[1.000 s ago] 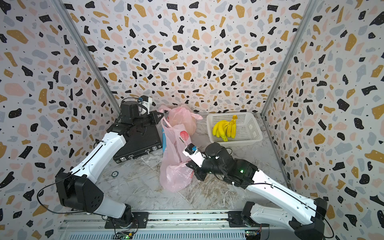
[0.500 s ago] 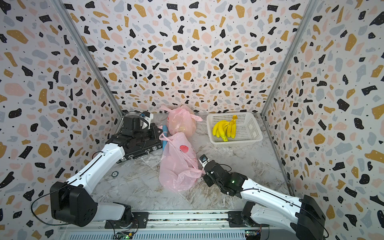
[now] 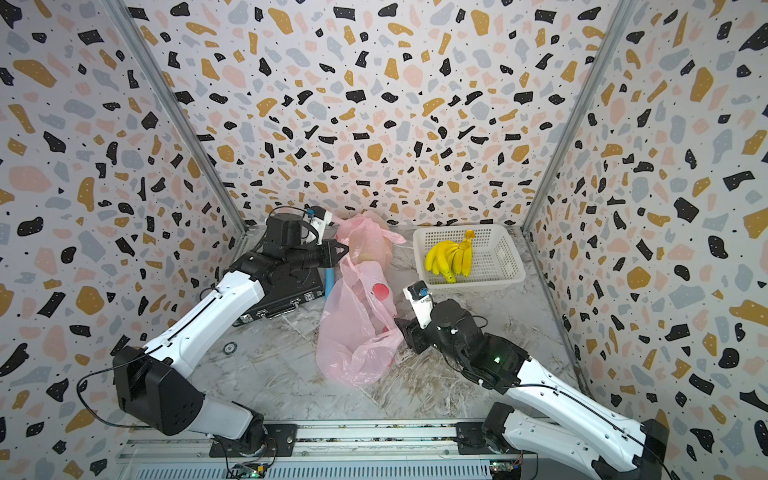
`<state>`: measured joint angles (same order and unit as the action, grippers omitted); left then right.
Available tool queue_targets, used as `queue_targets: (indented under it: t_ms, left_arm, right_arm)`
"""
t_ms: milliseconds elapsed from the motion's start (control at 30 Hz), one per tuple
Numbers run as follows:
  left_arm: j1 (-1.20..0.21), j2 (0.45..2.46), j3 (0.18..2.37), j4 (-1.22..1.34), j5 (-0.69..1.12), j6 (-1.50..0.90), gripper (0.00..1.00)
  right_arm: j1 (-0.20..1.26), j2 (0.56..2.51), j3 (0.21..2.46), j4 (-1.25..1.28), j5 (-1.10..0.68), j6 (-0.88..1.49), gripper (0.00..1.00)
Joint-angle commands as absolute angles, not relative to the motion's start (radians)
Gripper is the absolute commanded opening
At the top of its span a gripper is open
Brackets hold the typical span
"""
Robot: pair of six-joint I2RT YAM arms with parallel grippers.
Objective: Place the banana into a plastic bag & tie a knot
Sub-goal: Open the plastic bag at the center of the board.
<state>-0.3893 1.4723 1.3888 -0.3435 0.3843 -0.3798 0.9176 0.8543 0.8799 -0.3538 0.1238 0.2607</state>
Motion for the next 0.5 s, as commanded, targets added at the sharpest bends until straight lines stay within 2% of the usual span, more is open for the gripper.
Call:
queue_targets:
  t_ms: [0,167,267,367,467]
  left_arm:
    - [-0.399,1.468,1.437,-0.375,0.374,-0.351,0.0]
    - [-0.406,1.446,1.464,-0.402,0.353,-0.351,0.0]
    - [-0.413,1.436,1.473,-0.411,0.346,-0.355,0.0]
    - [-0.414,1.426,1.48,-0.421,0.326,-0.36,0.0]
    - [-0.414,1.415,1.486,-0.428,0.318,-0.36,0.0]
  right_arm:
    - [0.894,0.855,0.964,-0.409,0.02,0.306,0.59]
    - [0.894,0.953,1.061,-0.397,-0.13,0.31,0.58]
    - [0.894,1.056,1.098,-0.346,-0.179,0.344,0.48]
    - [0.899,1.177,1.129,-0.278,-0.244,0.4,0.31]
    - [0.904,1.283,1.144,-0.247,-0.221,0.437,0.16]
